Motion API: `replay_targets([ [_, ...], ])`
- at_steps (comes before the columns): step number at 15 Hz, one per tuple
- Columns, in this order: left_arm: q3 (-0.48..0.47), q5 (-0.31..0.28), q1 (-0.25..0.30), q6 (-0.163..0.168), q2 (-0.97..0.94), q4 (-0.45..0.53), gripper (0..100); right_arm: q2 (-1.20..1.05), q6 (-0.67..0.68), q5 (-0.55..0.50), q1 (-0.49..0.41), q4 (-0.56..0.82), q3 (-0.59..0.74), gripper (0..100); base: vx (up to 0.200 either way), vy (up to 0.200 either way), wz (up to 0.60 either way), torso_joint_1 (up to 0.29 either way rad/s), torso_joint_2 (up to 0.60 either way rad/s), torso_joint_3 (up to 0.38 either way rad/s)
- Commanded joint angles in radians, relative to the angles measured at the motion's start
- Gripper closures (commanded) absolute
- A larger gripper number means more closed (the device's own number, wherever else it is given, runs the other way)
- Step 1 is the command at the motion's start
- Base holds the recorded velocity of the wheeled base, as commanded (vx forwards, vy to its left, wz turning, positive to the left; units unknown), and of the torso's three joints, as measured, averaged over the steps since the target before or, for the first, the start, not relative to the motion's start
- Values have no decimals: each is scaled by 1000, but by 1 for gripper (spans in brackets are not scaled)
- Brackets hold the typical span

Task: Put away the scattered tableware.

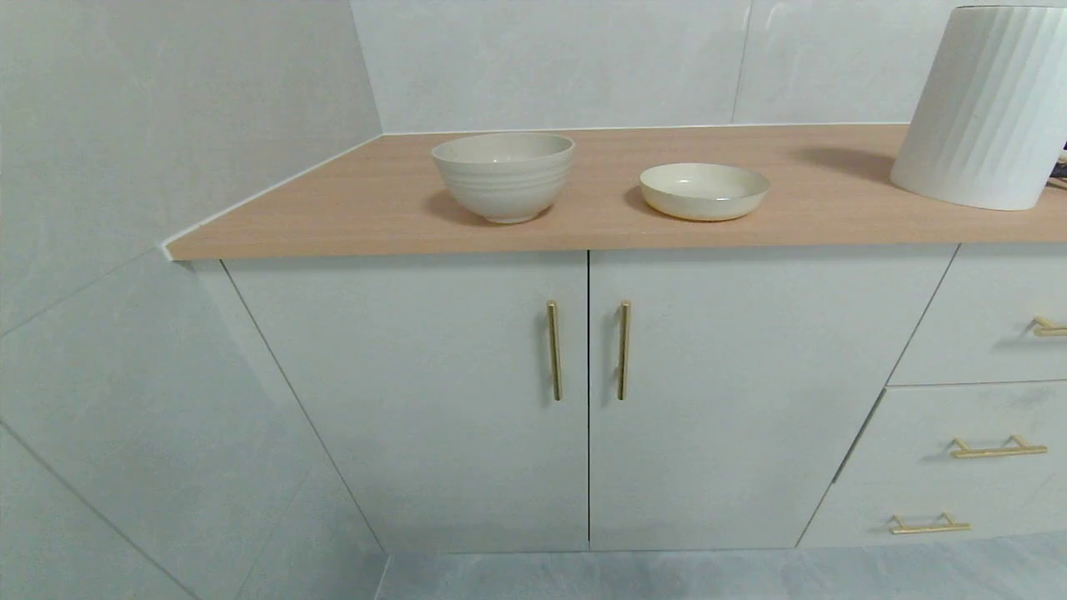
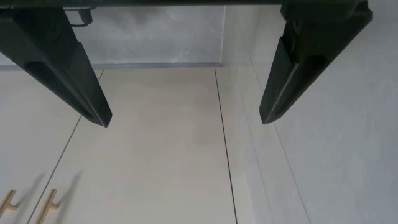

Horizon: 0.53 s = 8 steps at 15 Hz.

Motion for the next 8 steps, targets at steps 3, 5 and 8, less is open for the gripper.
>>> replay_targets([
  [3, 0, 0, 0, 0, 0, 0, 0, 440, 43, 306, 42, 32, -192, 0, 0, 0, 0, 0, 0, 0],
  [5, 0, 0, 0, 0, 0, 0, 0, 700, 39, 412, 88, -8, -241, 0, 0, 0, 0, 0, 0, 0],
  [8, 0, 0, 0, 0, 0, 0, 0, 1055, 43, 377, 318, -212, -354, 0, 0, 0, 0, 0, 0, 0],
])
